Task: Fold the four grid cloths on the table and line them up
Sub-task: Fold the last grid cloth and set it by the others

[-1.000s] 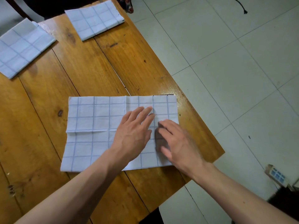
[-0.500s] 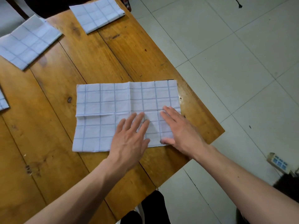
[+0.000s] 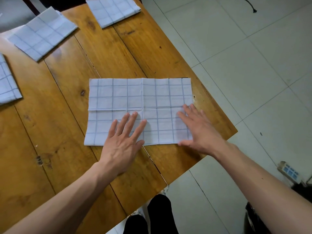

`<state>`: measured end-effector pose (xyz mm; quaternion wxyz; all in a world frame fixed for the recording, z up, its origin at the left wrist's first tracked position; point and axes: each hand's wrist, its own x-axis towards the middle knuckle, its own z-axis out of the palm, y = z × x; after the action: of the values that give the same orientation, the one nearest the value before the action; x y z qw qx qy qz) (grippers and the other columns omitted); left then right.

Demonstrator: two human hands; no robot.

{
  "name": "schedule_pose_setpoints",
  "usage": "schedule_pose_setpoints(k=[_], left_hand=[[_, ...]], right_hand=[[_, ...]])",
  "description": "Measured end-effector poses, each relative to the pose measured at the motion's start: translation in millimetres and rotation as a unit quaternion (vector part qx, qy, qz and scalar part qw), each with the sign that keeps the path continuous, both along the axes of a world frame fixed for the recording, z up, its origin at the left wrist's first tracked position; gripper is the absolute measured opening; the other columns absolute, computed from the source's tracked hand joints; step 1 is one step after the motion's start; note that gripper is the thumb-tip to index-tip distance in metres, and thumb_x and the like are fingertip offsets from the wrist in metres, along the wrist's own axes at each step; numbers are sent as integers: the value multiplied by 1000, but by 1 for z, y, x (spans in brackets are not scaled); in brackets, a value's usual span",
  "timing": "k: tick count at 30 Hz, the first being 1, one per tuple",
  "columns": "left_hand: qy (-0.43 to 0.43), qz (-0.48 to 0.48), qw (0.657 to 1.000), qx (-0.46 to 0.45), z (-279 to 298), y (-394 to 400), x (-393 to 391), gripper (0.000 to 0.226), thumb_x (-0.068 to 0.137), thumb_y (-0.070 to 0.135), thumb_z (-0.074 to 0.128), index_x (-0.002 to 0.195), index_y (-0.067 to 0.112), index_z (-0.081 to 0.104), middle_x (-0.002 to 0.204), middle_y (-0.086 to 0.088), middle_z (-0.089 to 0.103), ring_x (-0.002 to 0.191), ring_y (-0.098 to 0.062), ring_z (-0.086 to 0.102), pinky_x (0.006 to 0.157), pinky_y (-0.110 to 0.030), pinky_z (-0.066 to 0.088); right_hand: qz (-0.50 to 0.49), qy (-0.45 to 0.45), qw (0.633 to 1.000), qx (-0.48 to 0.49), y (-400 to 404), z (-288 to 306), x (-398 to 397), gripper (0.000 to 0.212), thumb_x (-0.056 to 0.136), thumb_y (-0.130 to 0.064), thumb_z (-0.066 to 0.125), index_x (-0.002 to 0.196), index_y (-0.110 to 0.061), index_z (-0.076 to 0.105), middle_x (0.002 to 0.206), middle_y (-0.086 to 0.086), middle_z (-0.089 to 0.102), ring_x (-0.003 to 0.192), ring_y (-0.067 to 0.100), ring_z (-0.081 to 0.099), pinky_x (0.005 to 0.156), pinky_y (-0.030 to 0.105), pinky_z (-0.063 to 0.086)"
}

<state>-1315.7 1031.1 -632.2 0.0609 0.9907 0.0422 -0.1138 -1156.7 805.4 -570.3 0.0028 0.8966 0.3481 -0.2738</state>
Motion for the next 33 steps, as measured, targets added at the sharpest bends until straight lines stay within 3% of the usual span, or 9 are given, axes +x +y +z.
schedule_pose_setpoints(k=[4,7,14,18,26,33], left_hand=[[-4,3,1000,-3,-1,0,0,65,101,56,12,159,29,0,167,-3,-5,154,-23,-8,122,-49,5],[-12,12,1000,-15,-2,1,0,70,101,59,9,159,22,-2,167,-1,-2,154,-20,-5,122,-45,5],[-5,14,1000,-11,-4,9,-11,65,102,54,11,159,23,1,167,-2,-5,154,-21,-9,123,-46,3],[5,23,1000,-9,-2,27,-25,61,103,48,16,159,29,-3,167,0,-9,153,-21,-14,122,-45,-1],[19,81,996,-7,4,69,-59,58,103,49,10,157,36,-7,166,3,-14,152,-18,-19,122,-43,-7],[-10,156,986,-55,14,80,-71,57,100,36,22,157,34,18,167,2,7,154,-17,-4,122,-40,-3]], right_hand=[[-10,9,991,130,47,-2,-43,79,96,-47,49,156,-21,3,163,-4,-10,147,9,-16,122,33,-5],[-13,23,986,167,72,-23,-65,71,101,-41,41,156,-19,1,163,-3,-11,147,8,-18,122,32,-5],[14,-26,991,131,58,-52,-71,73,99,-52,28,155,-20,-7,161,-3,-21,145,8,-26,121,36,-8],[10,-28,993,116,41,-49,-62,74,98,-53,32,155,-26,-8,160,-5,-22,144,7,-27,120,34,-12],[-32,-48,993,102,-4,-48,-53,56,104,-36,20,154,-35,-5,161,-7,-21,145,9,-25,119,33,-13],[-115,-51,982,144,-23,-46,-54,67,100,-1,36,154,-33,14,163,-5,-5,147,7,-16,122,36,-6]])
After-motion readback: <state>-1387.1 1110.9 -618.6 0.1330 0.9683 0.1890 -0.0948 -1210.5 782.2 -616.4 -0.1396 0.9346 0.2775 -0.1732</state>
